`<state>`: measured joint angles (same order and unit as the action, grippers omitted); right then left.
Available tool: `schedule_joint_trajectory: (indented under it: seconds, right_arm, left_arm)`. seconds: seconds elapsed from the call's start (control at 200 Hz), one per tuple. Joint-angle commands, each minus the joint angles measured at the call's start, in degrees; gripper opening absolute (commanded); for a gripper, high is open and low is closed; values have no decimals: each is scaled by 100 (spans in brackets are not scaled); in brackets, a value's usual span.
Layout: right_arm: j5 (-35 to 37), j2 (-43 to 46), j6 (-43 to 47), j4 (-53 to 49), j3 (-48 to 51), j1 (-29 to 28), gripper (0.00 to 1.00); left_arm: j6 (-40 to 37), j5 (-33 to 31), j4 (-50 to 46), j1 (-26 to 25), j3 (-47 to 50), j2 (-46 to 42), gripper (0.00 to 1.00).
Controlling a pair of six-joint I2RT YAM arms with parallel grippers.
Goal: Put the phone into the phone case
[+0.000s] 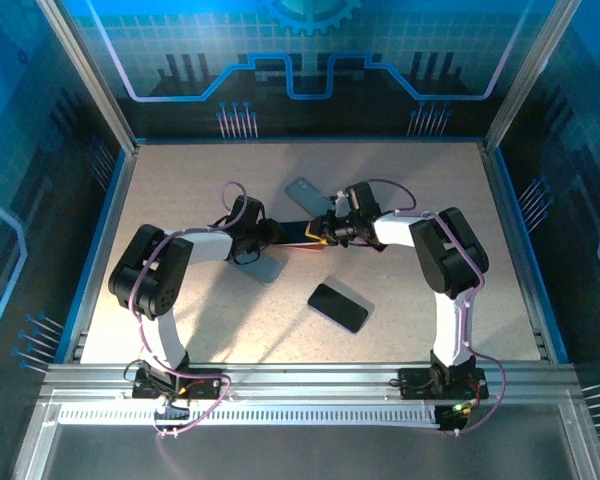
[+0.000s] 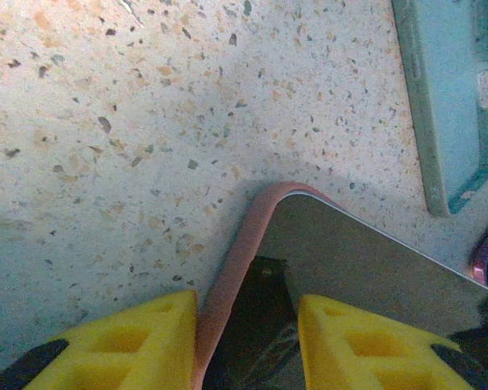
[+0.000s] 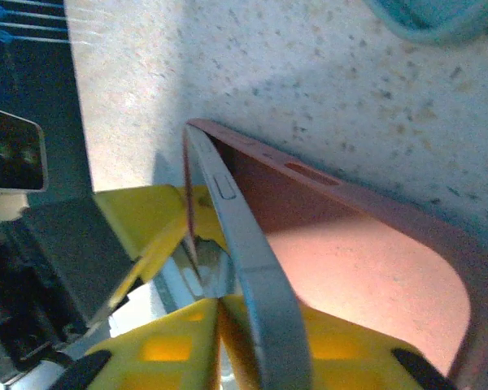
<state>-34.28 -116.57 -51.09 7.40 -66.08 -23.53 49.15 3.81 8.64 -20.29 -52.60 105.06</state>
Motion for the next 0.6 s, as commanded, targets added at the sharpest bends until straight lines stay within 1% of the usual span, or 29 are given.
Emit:
schedule_joint_trajectory:
  seconds: [0.0,0.1,0.22,0.33,0.41,0.595]
  right_arm:
    - [276,-185,280,-885,-167,-266,32]
    - [357,-183,383,-1153,-344,-293,36]
    - [456,-184,499,-1482,-572,-325,43]
    - [527,-209,531,-1824,-807,-353,46]
    - [709,-217,647,-2270,-1037,-388,52]
    - [1063,-226,898,-3091,-1521,-450,59]
  left_arm:
    - [-81,269,-65,-93,8,-235,37]
    - [-91,261,-56,-97,19,-251,37]
    - [-116,245,-62,-90,22,-276,37]
    - [-163,235,-97,-89,-4,-299,37]
    - [-192,218,-130,-88,-49,-310,37]
    - [-203,226,-62,-82,-89,-286,37]
